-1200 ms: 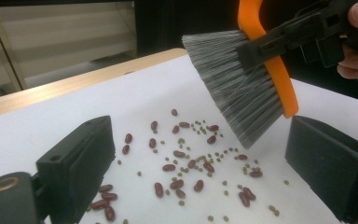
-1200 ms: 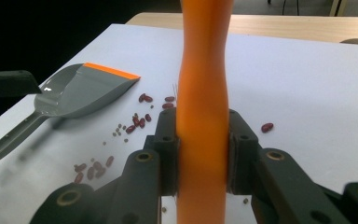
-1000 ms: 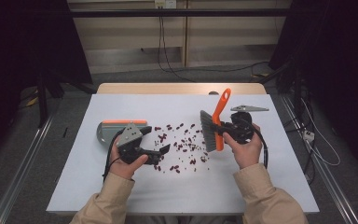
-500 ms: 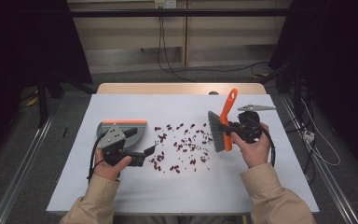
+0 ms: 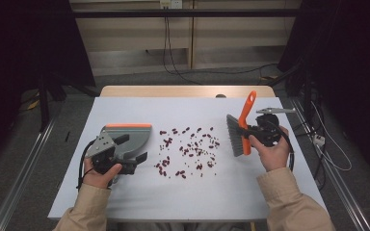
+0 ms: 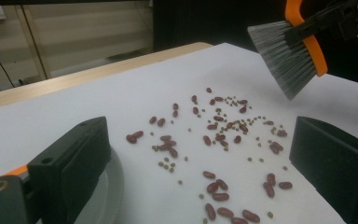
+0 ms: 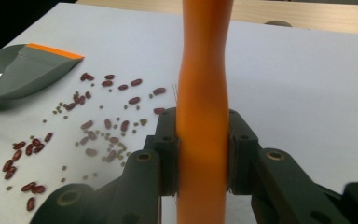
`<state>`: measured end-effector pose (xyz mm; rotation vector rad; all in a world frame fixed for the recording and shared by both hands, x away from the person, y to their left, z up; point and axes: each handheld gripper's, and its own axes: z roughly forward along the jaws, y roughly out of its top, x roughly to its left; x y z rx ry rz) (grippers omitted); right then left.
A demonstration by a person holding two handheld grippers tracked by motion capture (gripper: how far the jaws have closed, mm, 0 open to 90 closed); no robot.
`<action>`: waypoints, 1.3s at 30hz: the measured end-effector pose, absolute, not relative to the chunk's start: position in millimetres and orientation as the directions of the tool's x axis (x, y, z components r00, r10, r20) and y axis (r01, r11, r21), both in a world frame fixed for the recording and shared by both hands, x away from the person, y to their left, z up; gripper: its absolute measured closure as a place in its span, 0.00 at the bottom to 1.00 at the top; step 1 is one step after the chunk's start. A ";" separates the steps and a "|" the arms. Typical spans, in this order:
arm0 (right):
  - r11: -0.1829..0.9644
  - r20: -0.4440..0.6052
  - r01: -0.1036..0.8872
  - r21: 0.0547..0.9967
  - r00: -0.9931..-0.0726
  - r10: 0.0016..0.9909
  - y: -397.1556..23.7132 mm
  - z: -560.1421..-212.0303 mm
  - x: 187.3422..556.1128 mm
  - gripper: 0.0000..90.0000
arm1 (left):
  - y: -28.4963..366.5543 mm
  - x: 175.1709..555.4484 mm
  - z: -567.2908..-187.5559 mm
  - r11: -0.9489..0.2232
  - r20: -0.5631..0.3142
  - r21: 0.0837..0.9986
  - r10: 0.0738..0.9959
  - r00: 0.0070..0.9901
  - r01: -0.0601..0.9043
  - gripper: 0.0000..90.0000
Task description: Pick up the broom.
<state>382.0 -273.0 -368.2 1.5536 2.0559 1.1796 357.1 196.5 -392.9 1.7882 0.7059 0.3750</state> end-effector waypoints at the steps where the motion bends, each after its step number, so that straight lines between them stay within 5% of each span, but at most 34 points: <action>1: 0.074 0.225 0.656 0.751 -0.360 0.906 -275.2 -368.7 382.4 0.80 | 198.5 356.9 -393.3 -0.199 -0.092 0.940 0.633 0.768 0.277 0.06; 13: 0.106 0.193 0.727 0.679 -0.316 0.929 -281.5 -380.2 390.5 0.79 | 210.8 357.2 -397.8 -0.193 -0.098 0.937 0.652 0.752 0.289 0.06; 39: 0.196 0.065 0.702 0.684 -0.327 0.943 -249.5 -416.1 429.4 0.77 | 213.2 362.0 -409.2 -0.220 -0.099 0.925 0.649 0.754 0.311 0.06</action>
